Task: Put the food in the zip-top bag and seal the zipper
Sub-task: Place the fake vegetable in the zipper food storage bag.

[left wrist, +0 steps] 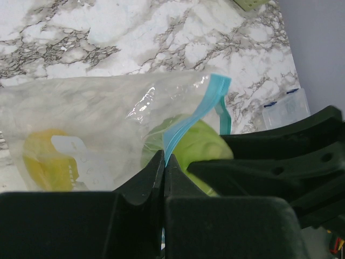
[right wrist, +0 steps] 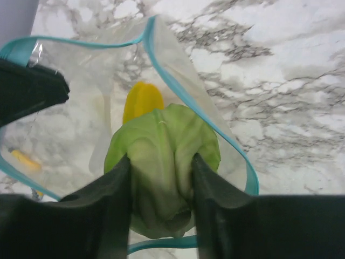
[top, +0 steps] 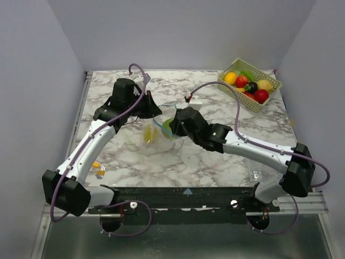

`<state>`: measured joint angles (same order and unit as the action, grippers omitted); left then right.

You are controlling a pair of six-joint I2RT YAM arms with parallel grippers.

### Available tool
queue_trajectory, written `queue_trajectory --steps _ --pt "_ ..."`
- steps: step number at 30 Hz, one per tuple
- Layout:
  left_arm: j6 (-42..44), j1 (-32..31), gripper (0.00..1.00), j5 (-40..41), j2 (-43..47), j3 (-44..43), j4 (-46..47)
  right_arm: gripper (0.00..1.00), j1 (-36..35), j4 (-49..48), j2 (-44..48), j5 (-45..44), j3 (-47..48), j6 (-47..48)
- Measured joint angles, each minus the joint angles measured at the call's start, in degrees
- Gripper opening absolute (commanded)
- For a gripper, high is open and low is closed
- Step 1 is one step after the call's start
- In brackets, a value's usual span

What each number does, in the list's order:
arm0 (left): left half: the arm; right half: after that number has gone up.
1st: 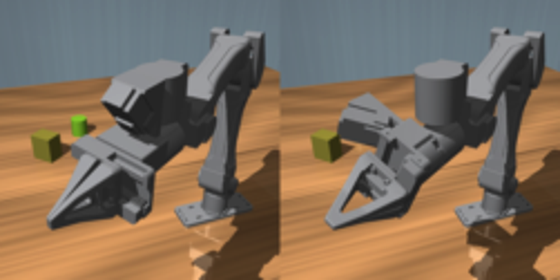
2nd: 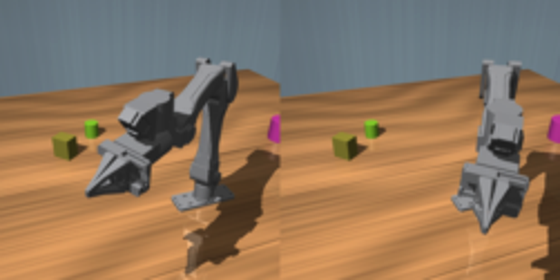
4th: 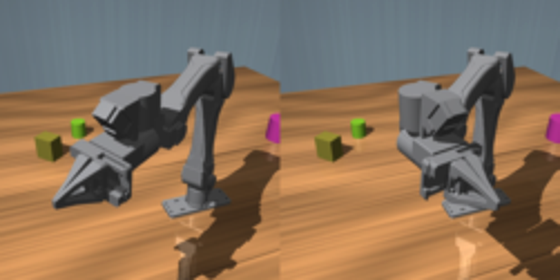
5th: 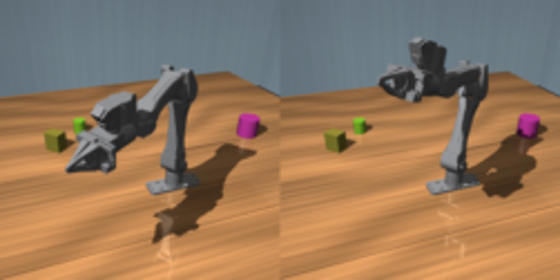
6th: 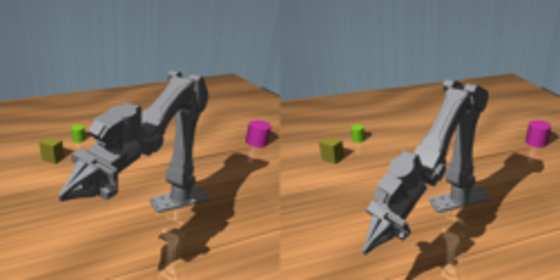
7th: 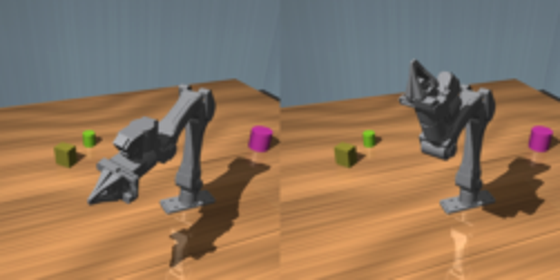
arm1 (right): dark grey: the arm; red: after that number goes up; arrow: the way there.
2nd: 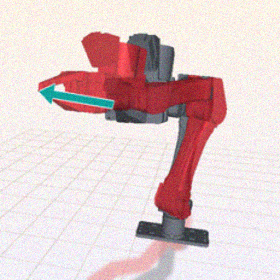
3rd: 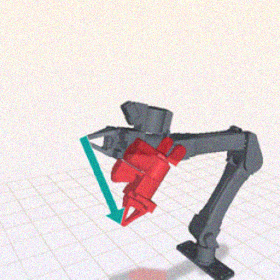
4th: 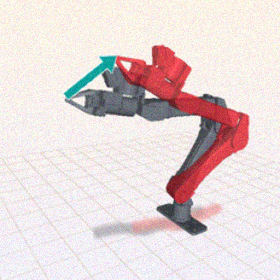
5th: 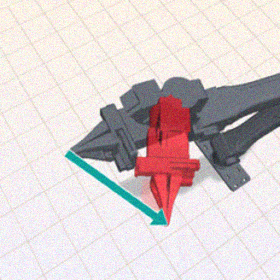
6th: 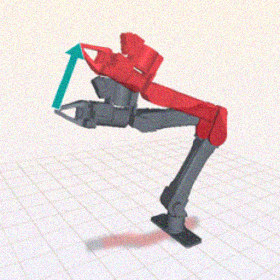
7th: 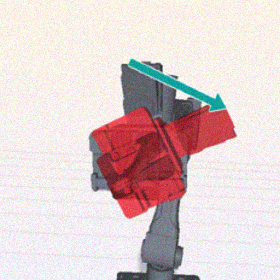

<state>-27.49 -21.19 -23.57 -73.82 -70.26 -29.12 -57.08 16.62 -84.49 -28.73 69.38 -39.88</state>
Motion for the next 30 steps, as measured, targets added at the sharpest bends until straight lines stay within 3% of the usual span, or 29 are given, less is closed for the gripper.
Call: queue_trajectory --steps 2,4,7,11,14,16,24,30 --pt "-0.15 0.09 0.0 0.02 0.31 0.0 0.37 0.71 -1.2 -0.15 -1.18 0.7 -0.02 0.74" --pt "-0.37 0.07 0.0 -0.02 0.02 0.0 0.37 0.87 -1.77 -0.7 -1.79 2.27 -0.04 1.38" --pt "-0.63 0.09 0.0 -0.07 -0.35 0.0 0.42 0.96 -2.19 -2.27 -1.86 4.33 0.02 2.38" --pt "-0.66 0.07 0.0 -0.07 -0.39 0.0 0.46 0.95 -1.77 -3.3 -1.64 5.81 0.9 2.95" --pt "-0.7 0.07 0.0 -0.15 -0.44 0.0 0.55 0.8 -1.27 -3.34 -1.09 6.12 1.79 3.26" --pt "-0.68 0.07 0.0 -0.17 -0.44 0.0 0.5 0.76 -0.94 -3.32 -0.57 6.1 2.32 3.58" --pt "-0.68 0.09 0.0 -0.04 -0.46 0.0 0.44 0.76 1.14 -0.46 3.54 3.96 4.5 5.38" --pt "-0.68 0.09 0.0 -0.07 -1.03 0.0 0.31 0.81 12.55 0.68 7.65 4.26 4.35 6.93"
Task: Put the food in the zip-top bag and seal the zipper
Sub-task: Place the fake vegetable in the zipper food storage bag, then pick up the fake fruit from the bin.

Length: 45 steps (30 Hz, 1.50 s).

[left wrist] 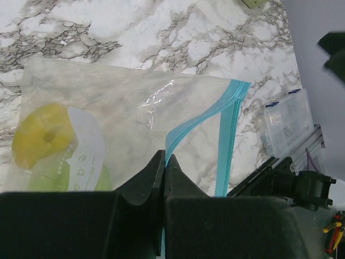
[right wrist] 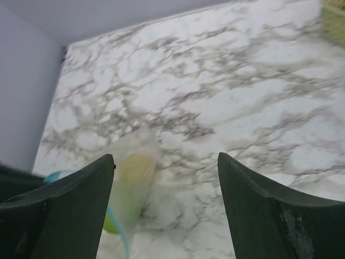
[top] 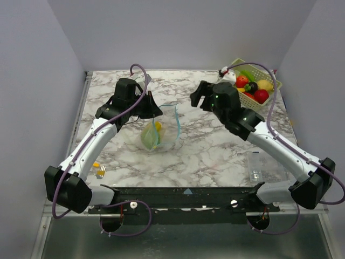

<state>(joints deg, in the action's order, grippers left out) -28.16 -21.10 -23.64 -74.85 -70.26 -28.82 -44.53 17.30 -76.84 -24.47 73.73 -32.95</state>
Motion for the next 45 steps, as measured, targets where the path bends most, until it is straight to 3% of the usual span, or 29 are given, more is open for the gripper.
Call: queue_trajectory --steps 8,18,27,32,45 --pt "0.04 0.0 0.0 -0.7 -1.66 -0.15 -0.13 0.85 20.26 0.76 -2.05 0.5 1.2 3.63" --pt "0.02 0.0 0.0 -2.62 -2.78 -0.37 -0.66 0.85 36.39 -0.59 -23.02 0.96 13.2 6.67" --pt "-0.02 -0.02 0.0 -4.17 -2.99 -0.39 -0.66 0.85 39.89 1.27 -46.4 -0.57 38.07 7.63" --pt "-0.2 0.0 0.0 -4.7 -3.34 -0.46 -0.66 0.86 39.87 2.71 -54.55 -2.23 48.02 9.44" --pt "-0.39 -0.02 0.0 -6.03 -4.09 -0.57 -0.68 0.85 40.72 3.45 -65.22 -4.2 54.51 13.16"
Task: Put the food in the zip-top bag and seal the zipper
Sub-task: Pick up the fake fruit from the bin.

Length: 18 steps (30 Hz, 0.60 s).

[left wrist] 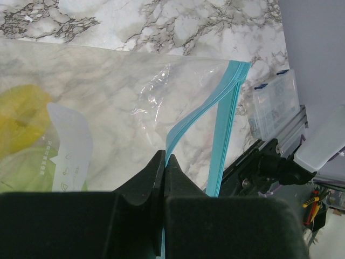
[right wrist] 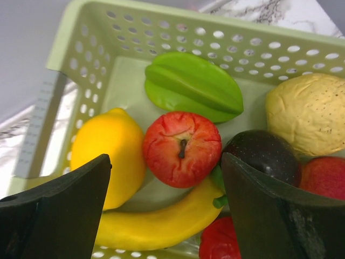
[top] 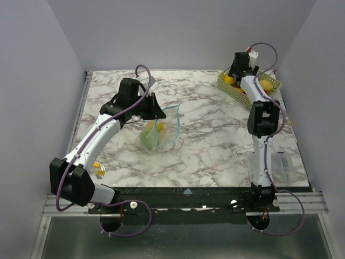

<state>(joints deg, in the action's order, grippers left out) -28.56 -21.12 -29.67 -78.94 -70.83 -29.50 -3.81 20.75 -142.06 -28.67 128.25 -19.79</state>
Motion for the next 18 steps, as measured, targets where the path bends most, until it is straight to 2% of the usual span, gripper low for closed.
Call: queue_trajectory --steps 9,15,18 --pt "-0.02 0.0 0.0 -0.63 -0.04 0.0 0.0 0.72 1.68 -0.48 -2.05 0.0 -0.07 0.33" --pt "-0.02 0.0 0.0 -0.87 -0.04 0.0 0.0 0.71 1.92 -0.57 -2.4 0.24 -0.44 0.44" --pt "-0.02 0.0 0.0 -0.87 -0.04 0.0 0.0 0.65 1.99 -1.01 -2.43 0.26 -0.81 0.44"
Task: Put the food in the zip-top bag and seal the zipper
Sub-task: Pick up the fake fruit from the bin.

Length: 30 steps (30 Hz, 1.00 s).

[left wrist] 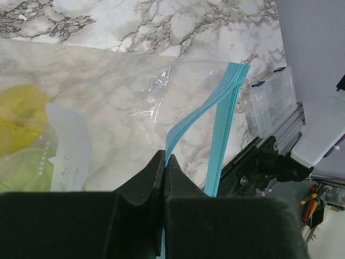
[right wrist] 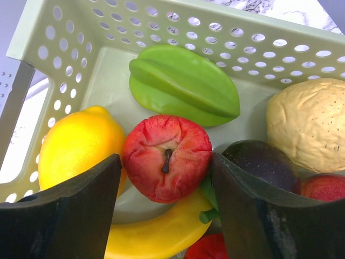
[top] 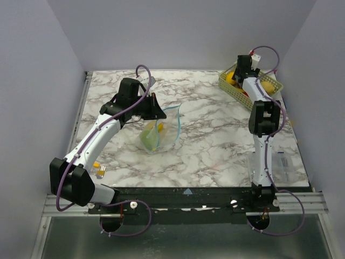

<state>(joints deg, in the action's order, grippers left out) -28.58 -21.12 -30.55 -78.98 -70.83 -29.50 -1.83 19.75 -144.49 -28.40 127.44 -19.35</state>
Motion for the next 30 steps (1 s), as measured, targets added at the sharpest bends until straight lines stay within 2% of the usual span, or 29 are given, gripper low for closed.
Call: queue_trajectory --steps 7,11,19,23,30 --pt "0.0 0.0 0.0 -0.04 0.0 0.0 0.0 0.31 0.42 -0.11 -0.17 0.33 -0.02 1.16" --pt "0.0 0.0 0.0 -0.04 0.0 0.0 0.0 0.21 0.46 -0.17 -0.07 0.48 -0.07 2.54" --pt "0.0 0.0 0.0 -0.04 0.0 0.0 0.0 0.08 0.46 -0.28 5.95 1.46 -6.45 3.78" --pt "0.0 0.0 0.0 -0.04 -0.07 0.0 0.02 0.01 0.44 -1.2 13.6 2.4 -13.33 3.72" --pt "0.0 -0.37 0.0 -0.02 -0.5 0.0 0.0 0.01 0.46 -4.39 30.08 6.82 -26.64 0.72"
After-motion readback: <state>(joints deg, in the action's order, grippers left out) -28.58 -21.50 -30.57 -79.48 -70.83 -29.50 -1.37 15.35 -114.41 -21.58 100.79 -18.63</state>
